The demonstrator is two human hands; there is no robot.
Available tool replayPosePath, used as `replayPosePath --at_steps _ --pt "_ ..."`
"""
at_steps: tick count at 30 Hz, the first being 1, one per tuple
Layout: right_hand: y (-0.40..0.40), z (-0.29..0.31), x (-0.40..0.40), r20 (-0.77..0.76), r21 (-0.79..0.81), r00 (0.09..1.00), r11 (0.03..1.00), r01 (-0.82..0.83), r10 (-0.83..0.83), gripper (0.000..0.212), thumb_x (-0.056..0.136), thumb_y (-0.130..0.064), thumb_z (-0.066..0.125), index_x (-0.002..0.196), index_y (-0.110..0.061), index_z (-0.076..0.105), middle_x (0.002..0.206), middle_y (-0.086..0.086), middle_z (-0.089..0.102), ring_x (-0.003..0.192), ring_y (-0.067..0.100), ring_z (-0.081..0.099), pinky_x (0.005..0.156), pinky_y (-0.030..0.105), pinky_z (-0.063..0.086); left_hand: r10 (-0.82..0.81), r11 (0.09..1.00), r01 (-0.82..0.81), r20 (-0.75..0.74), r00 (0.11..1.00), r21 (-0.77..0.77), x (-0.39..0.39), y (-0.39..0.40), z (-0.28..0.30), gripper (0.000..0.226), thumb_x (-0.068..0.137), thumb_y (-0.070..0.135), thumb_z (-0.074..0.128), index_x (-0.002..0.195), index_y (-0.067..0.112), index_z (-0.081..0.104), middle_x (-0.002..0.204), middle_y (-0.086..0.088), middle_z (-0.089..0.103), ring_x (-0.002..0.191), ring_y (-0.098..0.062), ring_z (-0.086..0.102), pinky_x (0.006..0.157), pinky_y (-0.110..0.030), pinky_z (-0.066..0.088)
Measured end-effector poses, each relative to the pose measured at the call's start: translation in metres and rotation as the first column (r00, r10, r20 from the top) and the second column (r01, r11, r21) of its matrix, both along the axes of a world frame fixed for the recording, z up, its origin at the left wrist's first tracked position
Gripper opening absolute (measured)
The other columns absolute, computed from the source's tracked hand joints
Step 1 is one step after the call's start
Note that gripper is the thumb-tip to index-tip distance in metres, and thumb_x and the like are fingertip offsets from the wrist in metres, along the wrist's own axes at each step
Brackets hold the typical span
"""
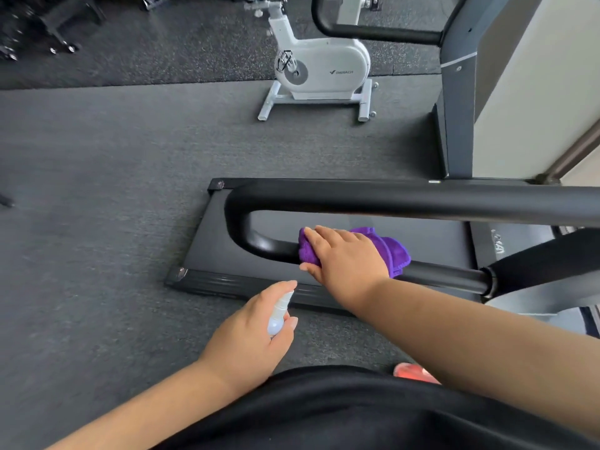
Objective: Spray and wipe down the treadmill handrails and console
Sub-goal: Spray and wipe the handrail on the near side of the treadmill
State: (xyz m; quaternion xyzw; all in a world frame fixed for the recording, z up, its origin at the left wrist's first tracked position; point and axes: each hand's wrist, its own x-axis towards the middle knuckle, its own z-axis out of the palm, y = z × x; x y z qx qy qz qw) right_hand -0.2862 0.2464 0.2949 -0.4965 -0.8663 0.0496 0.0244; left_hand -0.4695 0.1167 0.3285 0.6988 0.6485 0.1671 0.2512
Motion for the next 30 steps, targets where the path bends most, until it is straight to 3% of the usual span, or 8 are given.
replayPosePath --at_steps 9,12,15,17,18,22,25,30 --pt "0.002 0.008 -0.064 -0.178 0.025 0.984 0.999 -0.027 0.031 0.076 0.094 -0.065 0.017 0.154 -0.02 0.03 0.153 -0.001 0.043 0.137 0.019 0.043 0.112 0.037 0.032 -0.086 0.995 0.085 0.015 0.996 0.043 -0.063 0.028 0.0 0.052 0.085 0.053 0.05 0.13 0.062 0.024 0.107 0.022 0.056 0.095 0.01 0.052 0.09 -0.018 0.044" --pt "0.001 0.008 -0.075 -0.401 -0.018 0.915 0.999 0.051 -0.054 0.068 0.095 -0.062 0.023 0.145 -0.02 0.044 0.139 -0.001 0.057 0.124 0.018 0.052 0.105 0.032 0.037 -0.12 0.991 0.119 0.005 0.993 0.055 -0.09 0.037 -0.001 0.057 0.09 0.039 0.059 0.129 0.063 0.024 0.105 0.02 0.057 0.091 0.013 0.052 0.086 -0.018 0.043" --pt "-0.003 0.012 -0.074 -0.823 -0.228 0.44 0.918 0.324 -0.359 0.049 0.096 -0.057 0.024 0.107 -0.024 0.059 0.097 -0.011 0.065 0.093 0.009 0.056 0.084 0.025 0.04 -0.161 0.984 0.161 -0.007 0.987 0.072 -0.117 0.046 -0.001 0.06 0.093 0.033 0.063 0.13 0.062 0.024 0.104 0.024 0.058 0.09 0.012 0.053 0.084 -0.009 0.038" --pt "-0.005 0.014 -0.08 -0.903 -0.352 0.096 0.85 0.391 -0.418 0.041 0.1 -0.054 0.024 0.108 -0.037 0.061 0.105 -0.016 0.068 0.105 -0.001 0.058 0.089 0.014 0.039 -0.177 0.982 0.176 0.001 0.984 0.07 -0.133 0.051 0.0 0.058 0.093 0.036 0.06 0.129 0.063 0.023 0.103 0.026 0.057 0.092 0.01 0.054 0.083 -0.004 0.035" --pt "-0.006 0.015 -0.087 -0.912 -0.364 0.035 0.847 0.387 -0.408 0.038 0.102 -0.053 0.024 0.11 -0.044 0.06 0.111 -0.023 0.066 0.112 -0.006 0.056 0.093 0.011 0.038 -0.184 0.981 0.183 0.012 0.983 0.067 -0.14 0.053 -0.001 0.057 0.092 0.037 0.059 0.129 0.064 0.023 0.102 0.027 0.057 0.093 0.009 0.054 0.082 -0.003 0.035" --pt "-0.015 0.012 -0.124 -0.93 -0.2 0.255 0.945 0.259 -0.266 0.036 0.104 -0.042 0.024 0.126 -0.037 0.052 0.12 -0.032 0.058 0.118 -0.003 0.053 0.099 0.017 0.037 -0.242 0.968 0.239 0.029 0.97 0.071 -0.161 0.058 -0.003 0.058 0.093 0.033 0.062 0.128 0.063 0.027 0.1 0.025 0.058 0.091 0.008 0.055 0.08 -0.002 0.035" --pt "-0.014 0.005 -0.133 -0.851 -0.093 0.479 0.96 0.265 -0.215 0.061 0.096 -0.063 0.033 0.142 -0.025 0.04 0.121 -0.04 0.048 0.112 -0.008 0.05 0.095 0.011 0.034 -0.282 0.958 0.28 0.026 0.959 0.068 -0.176 0.061 -0.005 0.059 0.093 0.028 0.065 0.132 0.058 0.031 0.098 0.026 0.057 0.088 0.011 0.054 0.08 0.0 0.034" --pt "-0.013 0.008 -0.134 -0.613 -0.083 0.703 0.914 0.397 -0.361 0.079 0.075 -0.055 0.074 0.138 -0.026 0.039 0.113 -0.006 0.064 0.103 0.018 0.059 0.09 0.032 0.045 -0.323 0.944 0.321 0.016 0.946 0.07 -0.189 0.067 -0.006 0.061 0.092 0.029 0.065 0.132 0.059 0.029 0.096 0.03 0.055 0.087 0.011 0.054 0.076 -0.002 0.036"
